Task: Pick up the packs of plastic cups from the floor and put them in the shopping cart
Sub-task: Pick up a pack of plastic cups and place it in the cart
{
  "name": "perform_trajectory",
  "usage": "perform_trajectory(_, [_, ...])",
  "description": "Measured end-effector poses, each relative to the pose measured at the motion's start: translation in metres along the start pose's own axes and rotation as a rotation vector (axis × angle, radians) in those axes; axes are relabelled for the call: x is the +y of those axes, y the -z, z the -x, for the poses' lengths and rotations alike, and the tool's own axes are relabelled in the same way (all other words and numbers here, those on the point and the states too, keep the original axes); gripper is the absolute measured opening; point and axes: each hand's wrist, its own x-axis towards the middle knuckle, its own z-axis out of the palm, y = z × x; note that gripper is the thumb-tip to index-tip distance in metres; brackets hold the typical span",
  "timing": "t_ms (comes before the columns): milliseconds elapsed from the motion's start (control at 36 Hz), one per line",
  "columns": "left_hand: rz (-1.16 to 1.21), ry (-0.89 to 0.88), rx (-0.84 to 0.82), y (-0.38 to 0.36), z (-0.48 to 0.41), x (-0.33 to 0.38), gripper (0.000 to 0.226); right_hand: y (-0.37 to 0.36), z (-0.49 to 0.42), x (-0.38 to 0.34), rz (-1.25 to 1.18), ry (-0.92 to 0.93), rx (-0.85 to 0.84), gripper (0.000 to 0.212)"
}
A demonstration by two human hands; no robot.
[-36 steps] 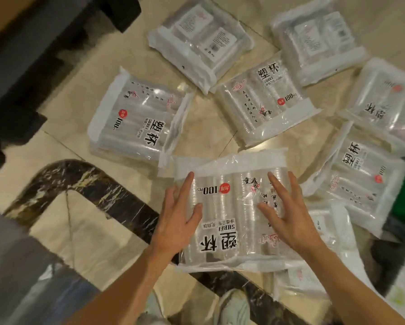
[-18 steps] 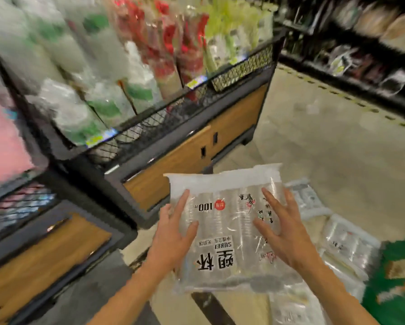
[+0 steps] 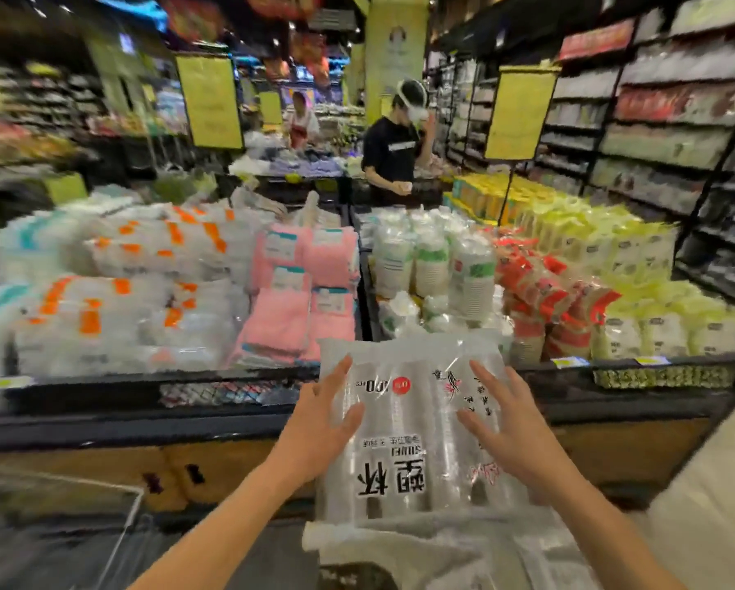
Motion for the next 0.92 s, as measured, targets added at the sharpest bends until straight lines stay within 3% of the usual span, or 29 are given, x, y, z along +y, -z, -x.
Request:
perform_trajectory(417, [-0.042,0.53,0.374,0.128,0.132,-0.086,0.067,-0.15,-0.075,-0.162,-0.11,0.391,-0.423,0.073])
perform_trajectory(722, [-0.114,0.8,0.639,0.225,0.214,-0.19,0.065,-0.308,-0.112,-0.322,-0.117,0.672,-0.664,0.075])
perform_trajectory(917, [-0.111,0.942,0.736,0.277,0.249,-0.248,0.065,-0.405,-0.122,-0.405,-0.12,0.755,-0.799,0.073])
